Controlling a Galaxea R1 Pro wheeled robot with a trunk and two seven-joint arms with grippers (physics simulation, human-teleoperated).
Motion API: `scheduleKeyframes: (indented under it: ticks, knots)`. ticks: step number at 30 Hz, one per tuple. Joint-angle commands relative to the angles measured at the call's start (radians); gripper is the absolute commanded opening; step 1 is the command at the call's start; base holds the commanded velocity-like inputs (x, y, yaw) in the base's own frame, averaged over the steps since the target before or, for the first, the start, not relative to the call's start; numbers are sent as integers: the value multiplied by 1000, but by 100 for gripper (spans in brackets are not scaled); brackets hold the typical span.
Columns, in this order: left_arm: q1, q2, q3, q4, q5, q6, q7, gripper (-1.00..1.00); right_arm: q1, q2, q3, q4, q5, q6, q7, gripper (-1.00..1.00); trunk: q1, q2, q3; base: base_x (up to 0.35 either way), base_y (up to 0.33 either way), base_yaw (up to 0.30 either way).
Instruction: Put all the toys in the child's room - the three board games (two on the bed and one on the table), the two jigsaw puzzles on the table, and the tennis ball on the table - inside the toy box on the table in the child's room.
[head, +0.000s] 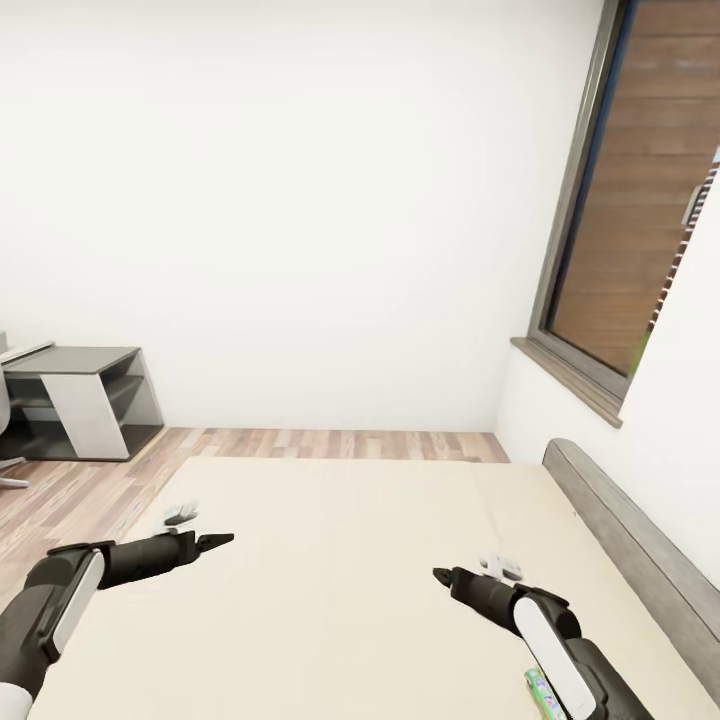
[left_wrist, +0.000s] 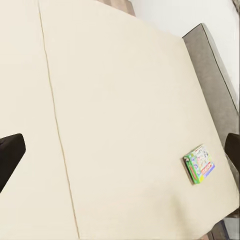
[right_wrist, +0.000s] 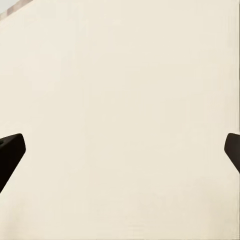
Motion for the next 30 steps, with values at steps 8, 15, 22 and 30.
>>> scheduleKeyframes:
  ticks: [8, 15, 22, 30]
  knots:
    - [-34, -17, 25, -28, 49, 1, 9, 100, -27, 12, -42, -39, -7, -26, 10, 100, 0, -2, -2, 0, 0, 0]
    - [-37, -20, 40, -30, 88, -1, 26, 100, -33, 10, -67, -43, -8, -33, 13, 100, 0, -2, -2, 0, -121, 0]
    - [-37, -21, 42, -30, 112, -3, 26, 100, -34, 10, -67, -42, -9, -33, 13, 100, 0, -2, -2, 0, -140, 0]
    - [-37, -21, 41, -30, 112, -3, 26, 100, -34, 10, -67, -42, -9, -33, 13, 100, 0, -2, -2, 0, -164, 0]
